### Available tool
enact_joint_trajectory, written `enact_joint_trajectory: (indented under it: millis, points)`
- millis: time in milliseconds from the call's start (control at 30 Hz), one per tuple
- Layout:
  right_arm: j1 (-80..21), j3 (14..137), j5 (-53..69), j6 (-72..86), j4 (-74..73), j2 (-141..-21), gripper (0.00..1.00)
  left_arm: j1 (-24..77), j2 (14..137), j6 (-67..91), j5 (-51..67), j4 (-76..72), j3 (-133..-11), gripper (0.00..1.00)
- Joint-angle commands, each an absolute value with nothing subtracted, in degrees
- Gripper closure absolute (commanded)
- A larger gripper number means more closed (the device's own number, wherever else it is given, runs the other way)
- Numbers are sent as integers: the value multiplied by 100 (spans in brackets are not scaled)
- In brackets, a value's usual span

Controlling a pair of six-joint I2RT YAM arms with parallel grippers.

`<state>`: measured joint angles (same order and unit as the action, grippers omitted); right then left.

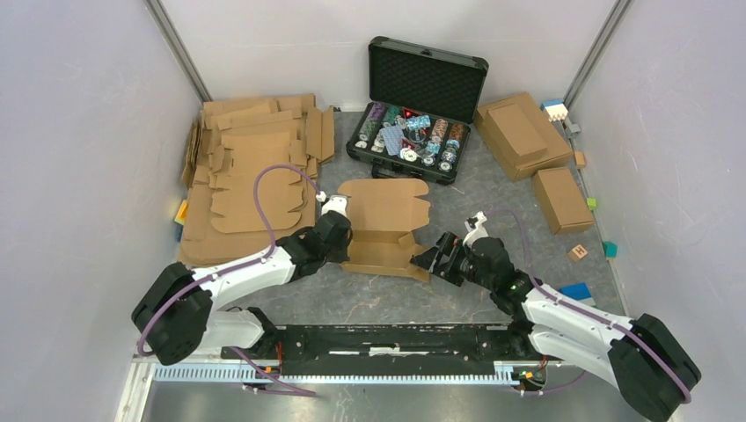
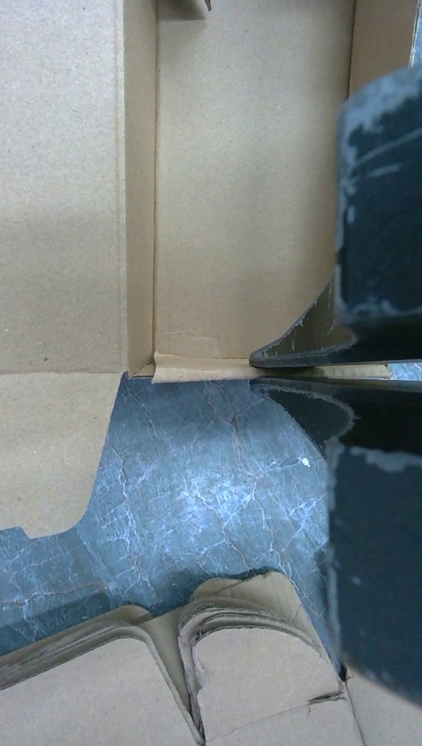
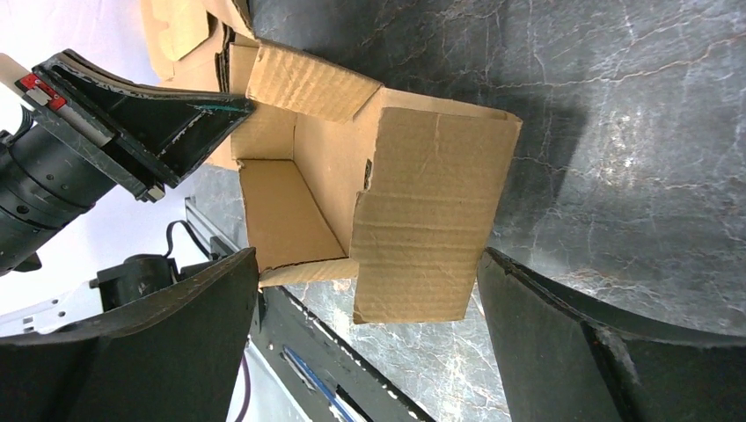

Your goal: Fold the paper box

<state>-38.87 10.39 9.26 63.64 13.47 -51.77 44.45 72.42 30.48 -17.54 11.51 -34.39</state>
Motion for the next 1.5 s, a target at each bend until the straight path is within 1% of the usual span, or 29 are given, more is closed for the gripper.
enact_joint_trajectory:
  millis: [0, 100, 267, 433, 600, 967, 1467]
  points:
    - [-3876, 1037, 1230, 6433, 1945, -5247, 2, 4447, 7121, 2880, -1587, 1020, -3355, 98]
    - [-3851, 1053, 1115, 6393, 1776, -5191, 2, 4447, 7102, 2864, -1656, 1039, -3360, 98]
    - [-3790, 961, 947, 6362, 1591, -4870, 6, 4448, 7090, 2856, -1724, 1055, -3338, 98]
    - [-3688, 832, 952, 6340, 1532, -4462, 6, 4456, 7136, 2851, -1733, 1071, -3358, 98]
    - [-3562, 471, 1245, 6616, 2227, -4192, 6, 4451, 7186, 2837, -1692, 1072, -3384, 98]
    - [-3400, 523, 1803, 6562, 2940, -4618, 7, 4465, 7271, 2793, -1582, 1072, -3431, 98]
    - [-3393, 1035, 1446, 5803, 1607, -4042, 7, 4566, 7209, 2742, -1880, 1099, -3435, 98]
